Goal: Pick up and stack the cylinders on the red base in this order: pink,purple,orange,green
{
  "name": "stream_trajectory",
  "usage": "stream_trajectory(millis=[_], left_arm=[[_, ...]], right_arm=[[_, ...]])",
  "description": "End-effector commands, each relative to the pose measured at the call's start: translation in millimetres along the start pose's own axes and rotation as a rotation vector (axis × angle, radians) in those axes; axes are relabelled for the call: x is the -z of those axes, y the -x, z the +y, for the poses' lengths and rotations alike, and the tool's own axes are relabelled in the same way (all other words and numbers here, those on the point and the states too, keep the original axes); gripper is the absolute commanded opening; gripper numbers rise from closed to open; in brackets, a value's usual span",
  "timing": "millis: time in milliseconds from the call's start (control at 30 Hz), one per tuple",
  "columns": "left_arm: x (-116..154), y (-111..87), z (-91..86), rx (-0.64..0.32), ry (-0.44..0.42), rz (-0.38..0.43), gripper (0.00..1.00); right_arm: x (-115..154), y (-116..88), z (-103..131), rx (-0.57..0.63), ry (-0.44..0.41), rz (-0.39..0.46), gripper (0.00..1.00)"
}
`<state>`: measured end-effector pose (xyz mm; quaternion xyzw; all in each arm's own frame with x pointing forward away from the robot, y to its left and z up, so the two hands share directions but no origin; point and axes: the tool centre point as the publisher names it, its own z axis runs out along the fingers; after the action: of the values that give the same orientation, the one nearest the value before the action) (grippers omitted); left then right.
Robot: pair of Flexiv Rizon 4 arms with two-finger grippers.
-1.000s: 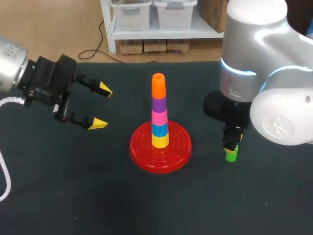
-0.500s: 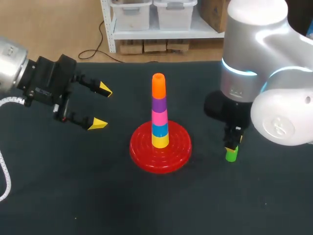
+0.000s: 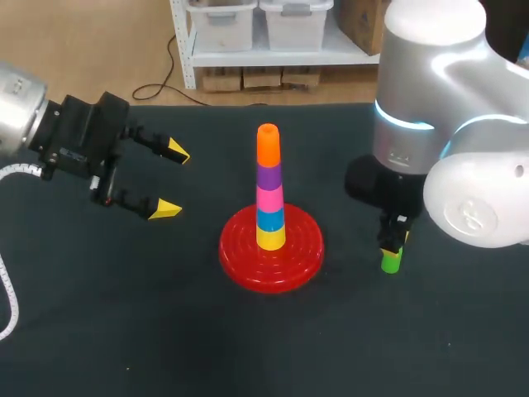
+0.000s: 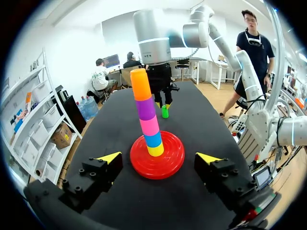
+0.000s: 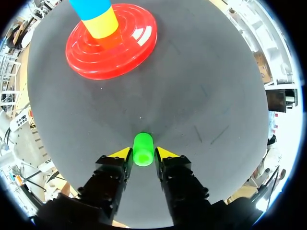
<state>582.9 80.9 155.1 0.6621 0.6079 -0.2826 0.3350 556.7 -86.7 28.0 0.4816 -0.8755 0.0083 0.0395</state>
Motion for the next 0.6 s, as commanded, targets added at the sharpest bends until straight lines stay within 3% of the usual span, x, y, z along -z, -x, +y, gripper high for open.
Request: stream_trajectory(millis=[33,67,167,367,467,600], left_arm=[[0.0,-1.7,-0.3,-0.003,0.002,-0.005,1.0],[0.0,-1.7,-0.3,-0.003,0.002,-0.005,1.0],[0.0,-1.7,-0.3,-0.003,0.002,-0.005,1.0],[0.0,-1.7,-0.3,-0.003,0.002,-0.005,1.0],[0.0,-1.7,-0.3,-0.003,0.002,-0.005,1.0],[0.0,-1.7,-0.3,-0.003,0.002,-0.005,1.0]], right_arm=[[-1.1,-0.4,0.1,0.0,-0.001,-0.005,0.27],[-1.0,-0.3,0.1,0.0,-0.001,-0.005,0.25],[-0.8,-0.4,0.3,0.001,-0.001,-0.005,0.0],[18.7,-1.1,2.8,0.014,-0.008,-0.02,0.0],[50.4,3.9,9.2,0.05,-0.046,-0.037,0.0],[94.4,21.0,12.3,0.07,-0.021,0.001,0.0]])
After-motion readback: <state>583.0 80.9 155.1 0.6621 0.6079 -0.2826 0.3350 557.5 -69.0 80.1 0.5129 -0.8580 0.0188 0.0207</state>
